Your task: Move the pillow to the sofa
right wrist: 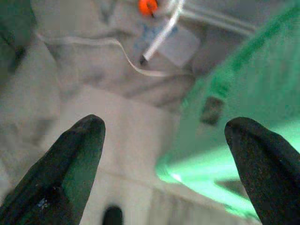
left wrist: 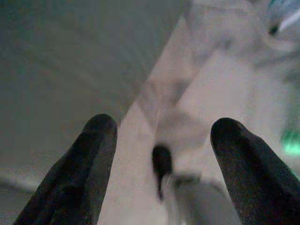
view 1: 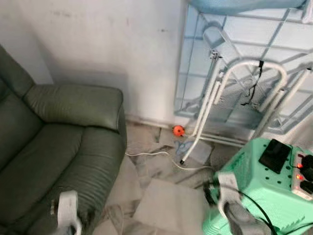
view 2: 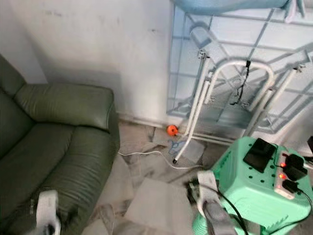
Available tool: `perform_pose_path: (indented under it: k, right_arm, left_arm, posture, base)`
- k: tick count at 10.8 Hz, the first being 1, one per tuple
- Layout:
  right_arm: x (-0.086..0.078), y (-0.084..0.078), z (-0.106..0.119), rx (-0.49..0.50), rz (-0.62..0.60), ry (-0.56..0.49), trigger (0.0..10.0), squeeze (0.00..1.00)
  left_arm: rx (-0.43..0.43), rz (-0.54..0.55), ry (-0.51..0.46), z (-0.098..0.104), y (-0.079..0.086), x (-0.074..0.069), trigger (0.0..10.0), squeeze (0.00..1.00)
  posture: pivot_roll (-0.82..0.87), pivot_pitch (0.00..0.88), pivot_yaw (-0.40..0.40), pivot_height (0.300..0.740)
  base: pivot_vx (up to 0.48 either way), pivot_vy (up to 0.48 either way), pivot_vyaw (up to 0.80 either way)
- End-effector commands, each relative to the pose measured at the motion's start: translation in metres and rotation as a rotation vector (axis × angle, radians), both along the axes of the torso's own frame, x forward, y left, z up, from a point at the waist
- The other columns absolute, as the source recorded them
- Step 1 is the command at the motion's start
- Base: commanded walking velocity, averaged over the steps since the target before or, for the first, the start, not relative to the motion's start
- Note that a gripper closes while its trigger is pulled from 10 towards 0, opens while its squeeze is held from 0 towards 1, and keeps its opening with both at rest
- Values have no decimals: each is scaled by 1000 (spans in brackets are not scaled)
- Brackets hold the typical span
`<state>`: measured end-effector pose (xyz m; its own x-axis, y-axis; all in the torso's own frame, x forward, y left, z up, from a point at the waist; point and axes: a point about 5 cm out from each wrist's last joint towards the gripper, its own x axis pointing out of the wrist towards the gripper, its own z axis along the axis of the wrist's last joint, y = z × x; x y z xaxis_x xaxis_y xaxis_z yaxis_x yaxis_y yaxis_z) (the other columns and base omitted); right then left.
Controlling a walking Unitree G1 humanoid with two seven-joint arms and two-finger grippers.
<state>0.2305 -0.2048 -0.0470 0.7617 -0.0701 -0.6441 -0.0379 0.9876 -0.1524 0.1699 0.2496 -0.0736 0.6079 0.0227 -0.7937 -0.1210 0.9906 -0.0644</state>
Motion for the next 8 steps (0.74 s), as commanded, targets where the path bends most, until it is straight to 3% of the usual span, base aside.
perform_pose_path:
  k: [1, 3, 4, 8]
  right_arm:
    - [-26, -13, -17, -58, 8, 120, 10000, 0]
    - [-57, -22, -32, -43, 53, 261, 10000, 0]
    - [-60, -25, -34, -36, 26, 280, 10000, 0]
    - [-45, -21, -28, -24, 76, 261, 10000, 0]
  left_arm:
    - [27, -17, 66, -6, 5, -16, 10000, 0]
    - [29, -77, 98, -13, -2, -28, 10000, 0]
    - [39, -93, 100, -11, -1, -25, 10000, 0]
    - [38, -95, 81, -8, -2, -15, 10000, 0]
  posture:
    - [-198, 24, -10, 740]
    - [-183, 27, -11, 740]
    - [-182, 35, -9, 740]
    - [-167, 28, -15, 740]
  base:
    - [0, 0, 0]
    - [0, 0, 0]
    - [0, 0, 0]
    - [0, 0, 0]
